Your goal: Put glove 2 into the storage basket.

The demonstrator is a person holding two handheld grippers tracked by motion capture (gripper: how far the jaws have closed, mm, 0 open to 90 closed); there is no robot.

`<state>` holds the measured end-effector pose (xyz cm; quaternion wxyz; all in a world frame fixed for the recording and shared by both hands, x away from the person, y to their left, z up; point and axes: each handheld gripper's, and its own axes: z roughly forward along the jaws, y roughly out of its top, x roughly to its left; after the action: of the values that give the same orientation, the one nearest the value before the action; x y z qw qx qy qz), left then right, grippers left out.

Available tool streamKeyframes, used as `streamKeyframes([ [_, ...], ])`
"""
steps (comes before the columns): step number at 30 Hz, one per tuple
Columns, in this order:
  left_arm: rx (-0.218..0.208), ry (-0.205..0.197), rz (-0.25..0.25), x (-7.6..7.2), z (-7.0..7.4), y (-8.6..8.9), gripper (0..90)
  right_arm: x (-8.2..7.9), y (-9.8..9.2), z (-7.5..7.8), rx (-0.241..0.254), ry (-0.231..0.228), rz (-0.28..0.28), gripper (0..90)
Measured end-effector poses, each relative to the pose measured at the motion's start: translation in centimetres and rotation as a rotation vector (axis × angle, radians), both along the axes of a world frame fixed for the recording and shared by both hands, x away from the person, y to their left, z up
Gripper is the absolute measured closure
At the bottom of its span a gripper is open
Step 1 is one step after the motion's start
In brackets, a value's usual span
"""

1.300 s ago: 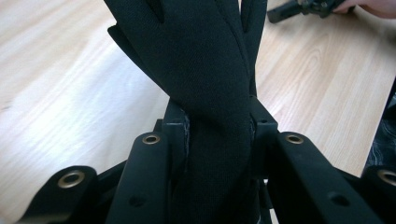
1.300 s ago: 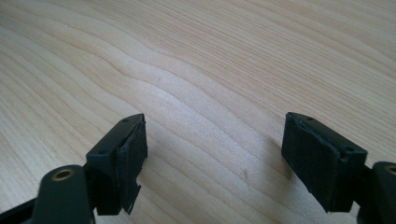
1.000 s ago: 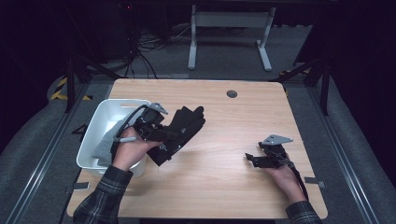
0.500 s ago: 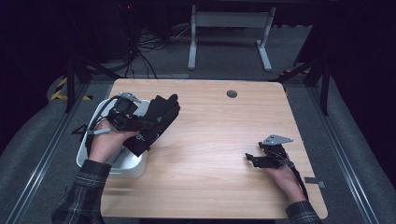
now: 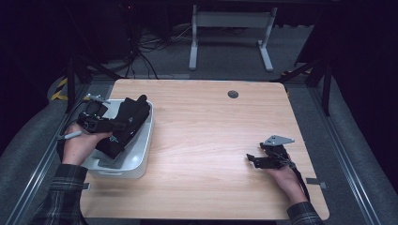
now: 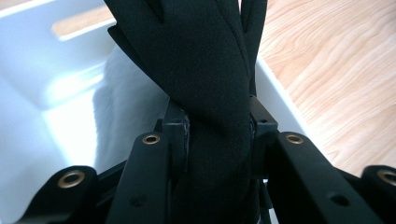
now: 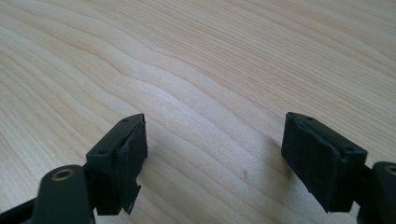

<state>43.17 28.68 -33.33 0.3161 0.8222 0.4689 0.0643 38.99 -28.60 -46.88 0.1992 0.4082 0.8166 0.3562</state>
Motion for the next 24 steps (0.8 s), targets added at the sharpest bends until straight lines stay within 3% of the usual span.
streamKeyframes([
  [14, -0.02, 0.055, 0.029, 1.0, -3.5, 2.2, 65.1, 0.0, 0.0, 0.0, 0.0, 0.0, -0.001, 23.4],
  [16, -0.01, 0.049, 0.048, 1.2, -3.9, 2.3, 59.2, 0.0, 0.0, 0.0, 0.0, 0.0, 0.0, 23.4],
  [19, 0.0, 0.047, 0.066, 1.4, -4.3, 2.6, 42.8, 0.0, 0.0, 0.0, 0.0, 0.0, -0.001, 23.4],
  [24, 0.023, -0.008, 0.09, 1.1, -3.8, 2.6, 22.7, 0.0, 0.0, 0.0, 0.0, 0.0, 0.0, 23.4],
])
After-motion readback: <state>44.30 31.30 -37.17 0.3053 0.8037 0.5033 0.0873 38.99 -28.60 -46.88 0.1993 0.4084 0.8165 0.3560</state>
